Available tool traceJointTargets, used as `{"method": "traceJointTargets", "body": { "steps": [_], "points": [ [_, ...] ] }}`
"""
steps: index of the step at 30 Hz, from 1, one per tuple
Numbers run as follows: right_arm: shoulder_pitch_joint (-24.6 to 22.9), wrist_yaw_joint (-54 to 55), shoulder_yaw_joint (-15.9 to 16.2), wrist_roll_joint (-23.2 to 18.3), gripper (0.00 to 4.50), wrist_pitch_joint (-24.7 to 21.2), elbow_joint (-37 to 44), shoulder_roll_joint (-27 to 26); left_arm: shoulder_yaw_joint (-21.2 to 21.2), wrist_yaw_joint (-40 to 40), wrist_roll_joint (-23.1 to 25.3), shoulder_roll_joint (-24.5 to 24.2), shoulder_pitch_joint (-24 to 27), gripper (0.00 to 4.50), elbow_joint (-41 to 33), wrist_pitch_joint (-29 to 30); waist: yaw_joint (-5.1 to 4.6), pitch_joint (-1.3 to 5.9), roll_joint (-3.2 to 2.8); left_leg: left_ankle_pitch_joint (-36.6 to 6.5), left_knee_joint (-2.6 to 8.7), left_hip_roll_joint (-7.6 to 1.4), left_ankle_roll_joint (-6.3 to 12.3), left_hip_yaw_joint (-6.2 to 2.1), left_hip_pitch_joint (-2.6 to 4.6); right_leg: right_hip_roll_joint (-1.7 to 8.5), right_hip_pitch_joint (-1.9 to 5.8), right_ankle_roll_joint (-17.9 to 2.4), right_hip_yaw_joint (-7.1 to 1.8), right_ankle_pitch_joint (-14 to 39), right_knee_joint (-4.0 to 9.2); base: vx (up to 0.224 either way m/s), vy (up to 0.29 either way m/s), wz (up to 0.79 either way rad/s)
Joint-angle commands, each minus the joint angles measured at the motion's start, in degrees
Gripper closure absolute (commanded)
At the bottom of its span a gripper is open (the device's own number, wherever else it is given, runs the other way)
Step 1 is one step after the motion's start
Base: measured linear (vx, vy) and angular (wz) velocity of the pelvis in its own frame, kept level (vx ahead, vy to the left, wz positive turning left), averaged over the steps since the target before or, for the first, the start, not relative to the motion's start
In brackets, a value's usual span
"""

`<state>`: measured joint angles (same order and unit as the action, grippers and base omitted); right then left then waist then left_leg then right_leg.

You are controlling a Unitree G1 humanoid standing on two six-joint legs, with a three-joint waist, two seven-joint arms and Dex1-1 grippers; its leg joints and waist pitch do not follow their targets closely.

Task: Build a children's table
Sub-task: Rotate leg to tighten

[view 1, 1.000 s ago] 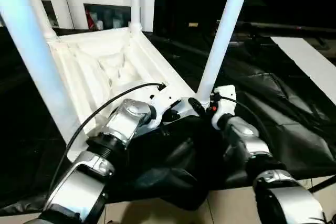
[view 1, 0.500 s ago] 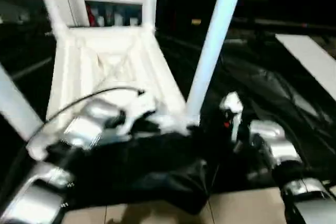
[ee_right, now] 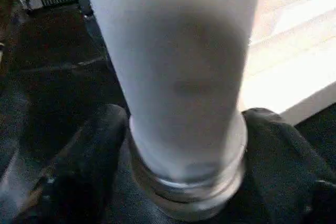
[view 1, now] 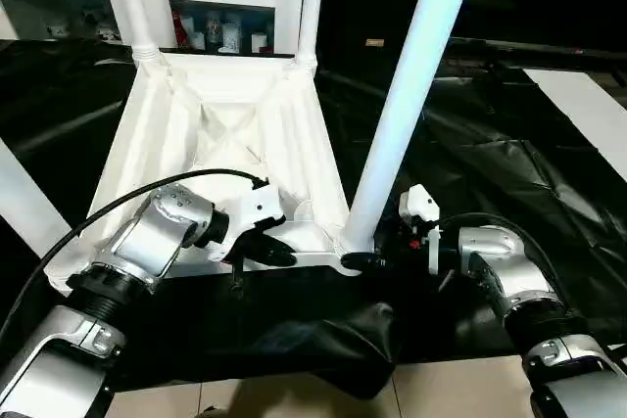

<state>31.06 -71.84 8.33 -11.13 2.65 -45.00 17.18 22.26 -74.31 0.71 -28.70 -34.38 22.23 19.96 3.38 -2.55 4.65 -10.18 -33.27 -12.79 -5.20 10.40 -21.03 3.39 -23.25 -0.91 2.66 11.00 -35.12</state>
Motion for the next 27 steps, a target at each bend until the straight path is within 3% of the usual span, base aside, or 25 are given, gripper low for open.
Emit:
{"method": "traceJointTargets", "body": {
  "steps": [1,6,12,14,17,19,20,23,25,27],
  "points": [
    [-0.1,-1.4,-0.1,-0.4,1.34,-0.7,1.9,0.6,2.1,-2.2,-0.3,0.5,0.8,4.5,-0.8,0.6,-0.21,3.35,-0.71,-8.9,3.54,-0.88,1.9,0.25,0.92,3.72,2.89,-14.0,-2.24,4.8,3.32,0.0,0.0,0.0],
    [-0.3,-1.7,0.1,-0.3,1.69,-0.8,1.8,0.8,2.2,-2.5,-0.3,0.2,0.9,4.5,-1.1,1.0,-0.16,3.43,-0.74,-8.1,3.44,-0.84,2.01,0.29,0.89,3.68,2.97,-14.2,-2.25,3.6,3.15,0.0,0.0,0.0],
    [-0.9,-0.8,-0.1,0.2,1.78,-0.6,1.6,0.4,2.3,-2.4,-0.3,0.1,1.3,4.5,-1.5,2.0,-0.18,3.45,-0.73,-8.2,3.4,-0.82,2.03,0.3,0.88,3.68,3.03,-14.3,-2.23,3.7,3.12,0.0,0.0,0.0],
    [-0.6,3.4,-0.6,1.6,1.78,1.4,-0.5,-0.3,2.3,-0.9,0.3,0.6,1.2,4.5,-0.7,2.7,-0.25,3.38,-0.7,-8.1,3.44,-0.79,1.73,0.3,0.85,3.69,2.97,-14.1,-2.23,4.2,3.16,0.0,0.0,0.0],
    [0.9,14.2,-2.5,3.4,1.78,4.4,-6.0,-2.1,1.5,4.5,1.8,3.1,0.3,4.5,2.3,3.2,-0.61,2.87,-0.74,-12.0,3.68,-0.71,0.28,0.3,1.0,3.79,2.5,-13.2,-2.28,10.5,3.94,0.0,0.0,0.0],
    [2.7,28.3,-6.1,3.0,1.8,4.1,-11.2,-5.2,-0.5,12.8,2.5,8.1,-1.3,4.5,6.7,4.3,-1.22,2.34,-0.66,-18.2,3.93,-0.55,-1.8,-0.2,1.31,3.88,2.18,-10.1,-2.14,22.7,4.99,0.0,0.0,0.0],
    [2.9,30.5,-6.7,2.8,1.8,4.0,-11.8,-5.8,-0.9,14.0,2.4,9.0,-1.6,4.5,7.4,4.7,-1.55,2.45,-0.71,-19.5,3.95,-0.49,-2.53,-0.48,1.44,3.95,2.05,-8.9,-2.06,26.1,5.24,0.0,0.0,0.0],
    [3.5,36.3,-7.4,3.0,1.81,3.9,-13.1,-7.4,-2.1,17.5,1.9,11.8,-2.6,4.5,9.2,6.2,-1.96,2.72,-0.67,-19.2,4.12,-0.52,-2.19,-0.8,0.94,4.01,2.45,-7.8,-1.93,25.8,5.37,-0.017,0.006,-0.03],
    [5.1,46.7,-9.6,2.0,1.81,2.2,-15.3,-10.5,-4.7,25.4,1.6,16.7,-5.1,4.5,14.0,7.6,-2.01,2.75,-0.66,-19.5,3.89,-0.37,-1.77,-0.48,1.42,3.7,1.77,-8.4,-2.06,23.4,5.42,0.0,0.0,0.0],
    [5.7,50.0,-9.8,2.2,1.81,1.8,-16.0,-11.6,-5.0,28.6,2.3,18.1,-6.0,4.5,15.9,7.0,-1.91,2.87,-0.65,-19.7,3.83,-0.29,-1.61,-0.49,1.49,3.68,1.83,-8.5,-2.04,23.0,5.43,0.0,0.0,0.0]
  ]
}}
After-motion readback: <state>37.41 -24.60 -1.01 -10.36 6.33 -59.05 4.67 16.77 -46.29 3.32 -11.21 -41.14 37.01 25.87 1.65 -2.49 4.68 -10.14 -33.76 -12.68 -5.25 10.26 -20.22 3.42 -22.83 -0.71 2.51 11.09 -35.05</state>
